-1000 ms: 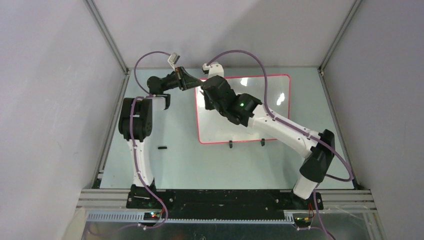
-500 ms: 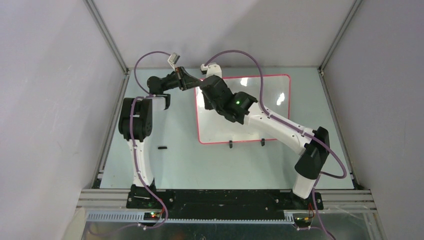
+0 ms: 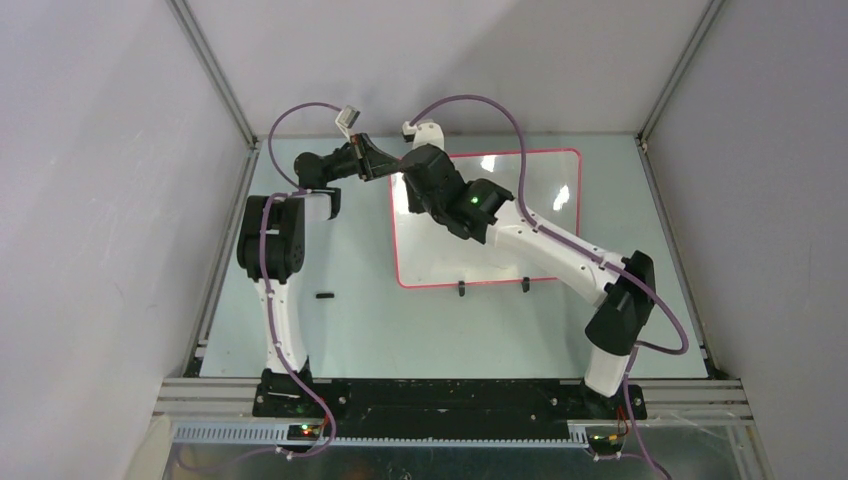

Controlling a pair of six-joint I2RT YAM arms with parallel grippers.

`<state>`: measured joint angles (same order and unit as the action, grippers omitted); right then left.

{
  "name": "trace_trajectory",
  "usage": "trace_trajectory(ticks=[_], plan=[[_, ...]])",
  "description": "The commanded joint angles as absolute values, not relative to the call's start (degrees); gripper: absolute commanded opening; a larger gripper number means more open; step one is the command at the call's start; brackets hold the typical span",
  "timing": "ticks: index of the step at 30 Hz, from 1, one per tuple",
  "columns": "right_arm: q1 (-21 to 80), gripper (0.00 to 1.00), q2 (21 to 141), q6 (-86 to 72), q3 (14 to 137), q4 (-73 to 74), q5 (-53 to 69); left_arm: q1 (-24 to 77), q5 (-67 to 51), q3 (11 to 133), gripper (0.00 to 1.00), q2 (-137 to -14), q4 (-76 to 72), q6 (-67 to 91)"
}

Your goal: Write a sentence on the whiteboard

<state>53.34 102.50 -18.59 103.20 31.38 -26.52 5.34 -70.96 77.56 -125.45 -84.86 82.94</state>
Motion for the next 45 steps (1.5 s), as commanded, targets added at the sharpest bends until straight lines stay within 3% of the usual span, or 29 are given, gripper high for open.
trace_trajectory(ticks=[1, 45], plan=[[52.84, 0.0, 103.23, -19.23, 106.0, 29.49, -26.93, 5.67, -71.34, 77.85, 0.0, -121.2, -87.8, 83.03], [52.28, 0.0, 105.76, -18.99, 110.0, 39.04, -24.21, 5.78, -71.63, 77.84, 0.0, -120.88, -87.8, 82.85]])
